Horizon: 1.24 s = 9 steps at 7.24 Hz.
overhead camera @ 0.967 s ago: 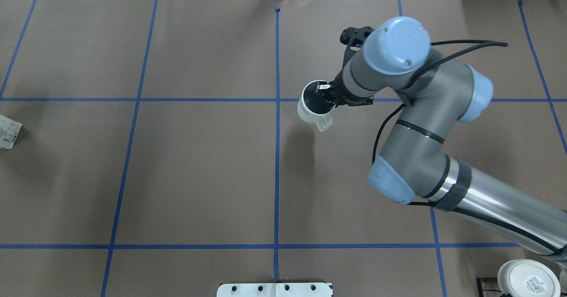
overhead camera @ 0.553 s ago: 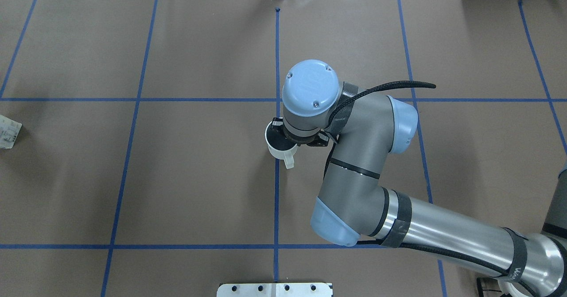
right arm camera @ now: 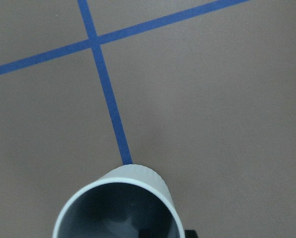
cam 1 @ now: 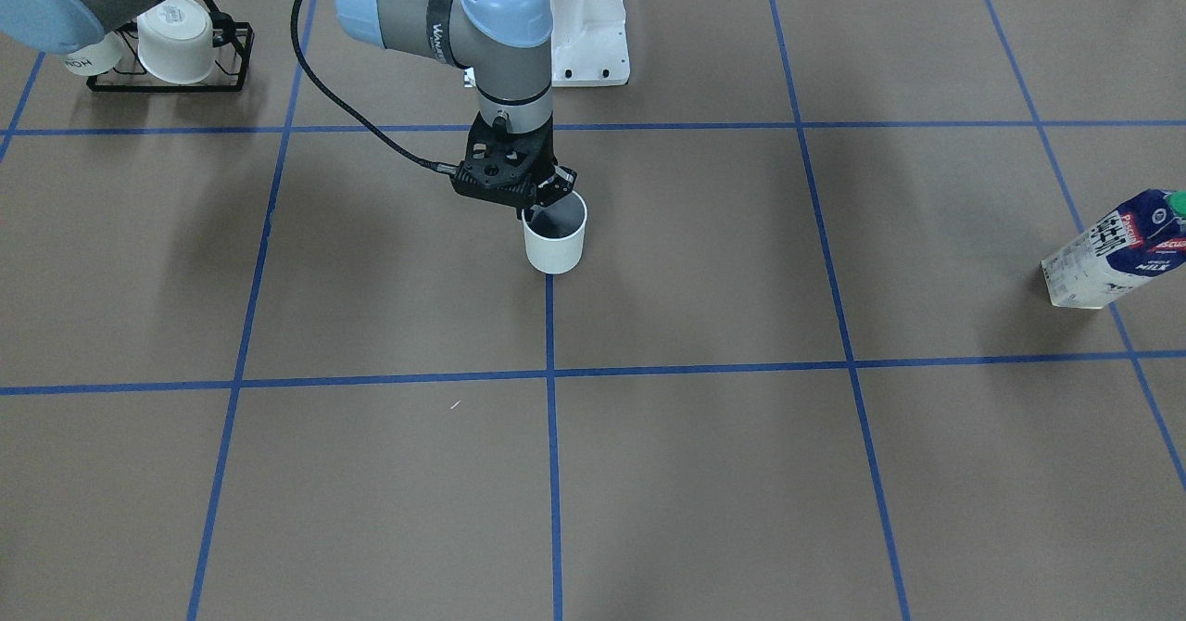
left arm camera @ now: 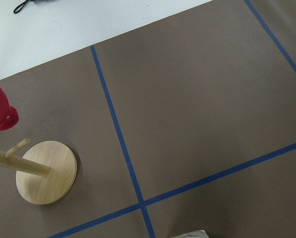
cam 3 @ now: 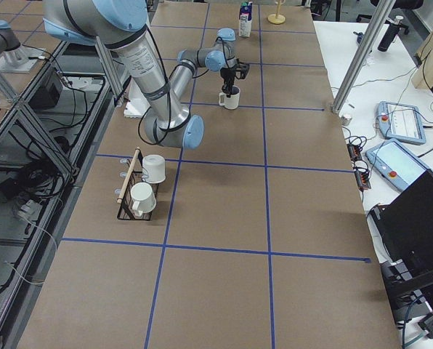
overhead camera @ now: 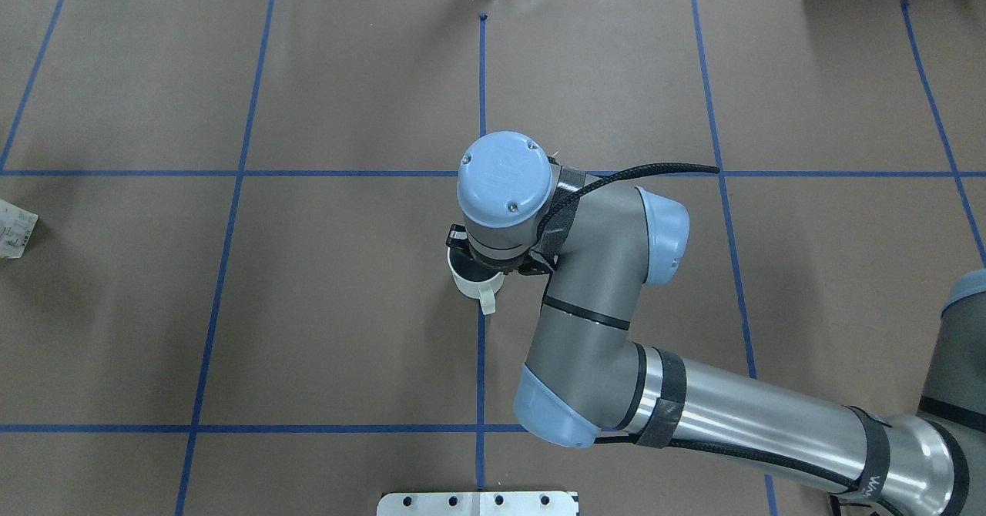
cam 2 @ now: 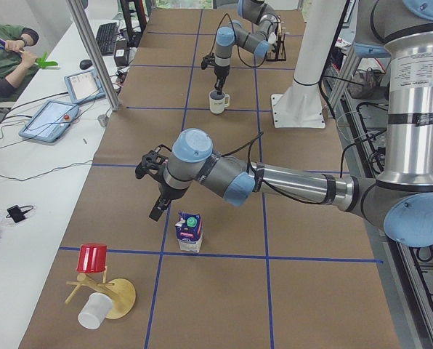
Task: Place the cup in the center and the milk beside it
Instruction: 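Carry the white mug with the right gripper to the table's center square, then release the mug upright and withdraw the right gripper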
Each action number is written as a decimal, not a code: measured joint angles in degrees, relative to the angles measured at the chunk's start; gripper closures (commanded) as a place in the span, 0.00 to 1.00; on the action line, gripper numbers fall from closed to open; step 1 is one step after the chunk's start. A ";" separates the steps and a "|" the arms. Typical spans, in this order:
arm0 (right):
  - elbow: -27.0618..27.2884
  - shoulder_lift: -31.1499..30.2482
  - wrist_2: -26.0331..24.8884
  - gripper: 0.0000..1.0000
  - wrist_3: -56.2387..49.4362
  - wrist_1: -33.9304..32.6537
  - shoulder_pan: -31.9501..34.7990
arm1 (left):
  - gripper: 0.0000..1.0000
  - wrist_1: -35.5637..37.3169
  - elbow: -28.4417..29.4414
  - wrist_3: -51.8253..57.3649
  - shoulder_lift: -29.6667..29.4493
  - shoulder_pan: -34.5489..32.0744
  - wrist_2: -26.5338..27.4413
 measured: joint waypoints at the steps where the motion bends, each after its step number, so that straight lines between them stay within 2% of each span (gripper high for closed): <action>1: 0.47 0.10 -0.17 0.00 -0.27 -0.01 0.40 | 0.01 0.00 0.01 0.00 0.00 0.00 0.00; 3: 3.23 0.29 0.77 0.00 -3.21 -0.12 4.48 | 0.01 0.00 0.03 0.02 0.00 0.00 0.00; 5: 4.36 -1.39 7.03 0.00 -12.27 -0.16 13.37 | 0.01 -0.02 -0.02 0.10 0.29 0.00 -0.04; 7: 4.48 -7.99 14.45 0.00 -29.96 0.01 25.40 | 0.01 0.04 -0.05 0.06 0.81 0.09 -0.02; 9: 4.28 -17.88 20.31 0.00 -52.67 0.36 37.47 | 0.01 0.48 -0.09 -0.05 1.18 0.33 -0.13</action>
